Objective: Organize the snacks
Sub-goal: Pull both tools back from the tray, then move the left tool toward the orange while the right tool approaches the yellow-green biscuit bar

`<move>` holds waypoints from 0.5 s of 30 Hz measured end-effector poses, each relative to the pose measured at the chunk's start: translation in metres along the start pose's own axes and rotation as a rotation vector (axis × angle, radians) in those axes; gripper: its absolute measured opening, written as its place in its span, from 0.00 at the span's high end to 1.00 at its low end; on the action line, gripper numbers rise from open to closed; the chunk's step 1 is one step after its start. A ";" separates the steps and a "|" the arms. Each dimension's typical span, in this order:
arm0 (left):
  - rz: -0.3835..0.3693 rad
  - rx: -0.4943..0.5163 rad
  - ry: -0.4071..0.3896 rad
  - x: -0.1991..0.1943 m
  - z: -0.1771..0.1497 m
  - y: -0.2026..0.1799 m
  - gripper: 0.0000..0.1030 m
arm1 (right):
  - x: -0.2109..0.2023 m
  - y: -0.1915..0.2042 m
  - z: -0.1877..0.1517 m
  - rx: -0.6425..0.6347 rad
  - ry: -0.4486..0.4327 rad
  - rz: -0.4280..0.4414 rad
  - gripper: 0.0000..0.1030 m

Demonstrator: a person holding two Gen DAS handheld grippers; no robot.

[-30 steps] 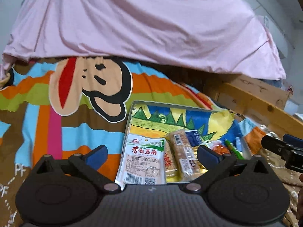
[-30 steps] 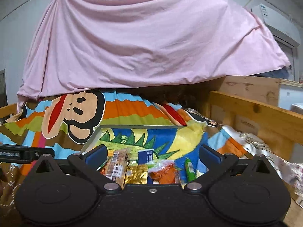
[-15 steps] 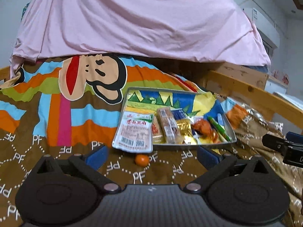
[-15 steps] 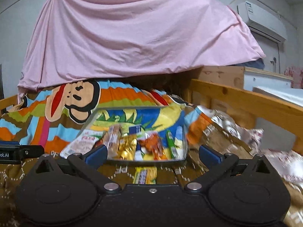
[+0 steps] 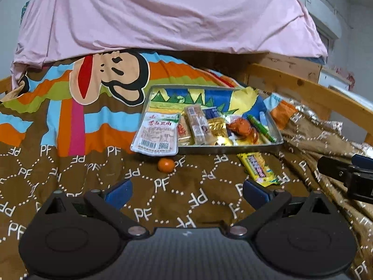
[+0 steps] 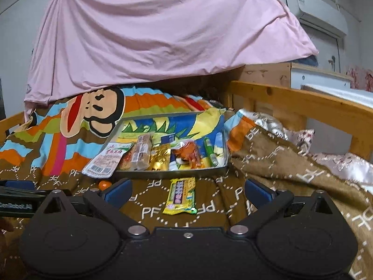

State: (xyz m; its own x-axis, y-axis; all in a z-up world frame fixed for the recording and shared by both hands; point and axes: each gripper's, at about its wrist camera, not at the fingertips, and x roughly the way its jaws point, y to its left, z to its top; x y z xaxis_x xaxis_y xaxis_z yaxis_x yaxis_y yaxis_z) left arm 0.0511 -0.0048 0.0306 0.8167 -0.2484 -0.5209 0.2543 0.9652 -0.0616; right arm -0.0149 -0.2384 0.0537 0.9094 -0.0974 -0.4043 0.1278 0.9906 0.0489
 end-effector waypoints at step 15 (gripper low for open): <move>0.108 -0.082 0.104 0.013 -0.022 -0.013 0.01 | 0.018 0.001 -0.030 0.009 0.166 0.030 0.01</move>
State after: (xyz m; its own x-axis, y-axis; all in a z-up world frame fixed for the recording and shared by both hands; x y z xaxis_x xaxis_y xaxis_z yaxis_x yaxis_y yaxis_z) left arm 0.0474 -0.0184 0.0060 0.7781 -0.1368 -0.6131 0.1211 0.9904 -0.0674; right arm -0.0108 -0.2362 0.0192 0.8349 -0.0501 -0.5481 0.1060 0.9918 0.0708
